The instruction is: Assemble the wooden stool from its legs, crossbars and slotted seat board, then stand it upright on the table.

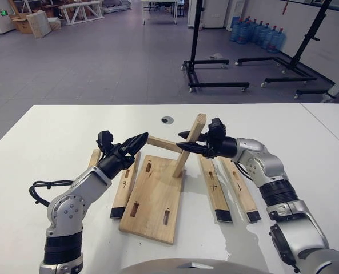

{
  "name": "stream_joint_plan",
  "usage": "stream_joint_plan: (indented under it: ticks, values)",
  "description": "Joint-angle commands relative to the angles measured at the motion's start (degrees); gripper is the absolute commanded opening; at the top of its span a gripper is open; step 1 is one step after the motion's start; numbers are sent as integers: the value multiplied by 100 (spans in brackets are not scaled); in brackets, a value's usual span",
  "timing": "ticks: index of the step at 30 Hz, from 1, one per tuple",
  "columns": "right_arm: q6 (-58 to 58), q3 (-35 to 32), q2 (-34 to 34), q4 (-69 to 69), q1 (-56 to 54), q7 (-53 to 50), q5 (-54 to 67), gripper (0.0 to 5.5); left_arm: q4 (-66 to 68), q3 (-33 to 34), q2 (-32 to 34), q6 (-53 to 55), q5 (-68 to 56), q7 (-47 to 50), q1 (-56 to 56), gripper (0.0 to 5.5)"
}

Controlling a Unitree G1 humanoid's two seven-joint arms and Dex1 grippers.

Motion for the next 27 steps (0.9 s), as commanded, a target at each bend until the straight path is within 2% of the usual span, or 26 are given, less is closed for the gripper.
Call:
stream_joint_plan:
  ticks: [1,9,16,19,21,24,27]
  values:
    - [233,332,-107,448,511,-394,-774,266,48,-19,-15,19,89,-24,-5,302]
    - [519,-83,8,317,279,-277,-657,398,26,-14,-35,31,145,-62,43,302]
    - [792,-64,-1078,-488,512,605,-830,398,21,118,112,74,155,-128,-64,302]
    - [725,-586,-1735,-974,997,702,-720,398,-91,369,466,221,-77,-233,-375,302]
    - [1102,-1214,-2068,-1546,1503,380,-509,398,-184,731,811,307,-457,-232,-742,302]
    - [1449,-2221,-1908,-2774,2128,-714,-244,398,-347,1262,1397,384,-954,-81,-1212,302]
    - [2088,-2466,-1613,-4025,2696,-2194,-598,398,-655,1714,2006,386,-1145,99,-1343,302]
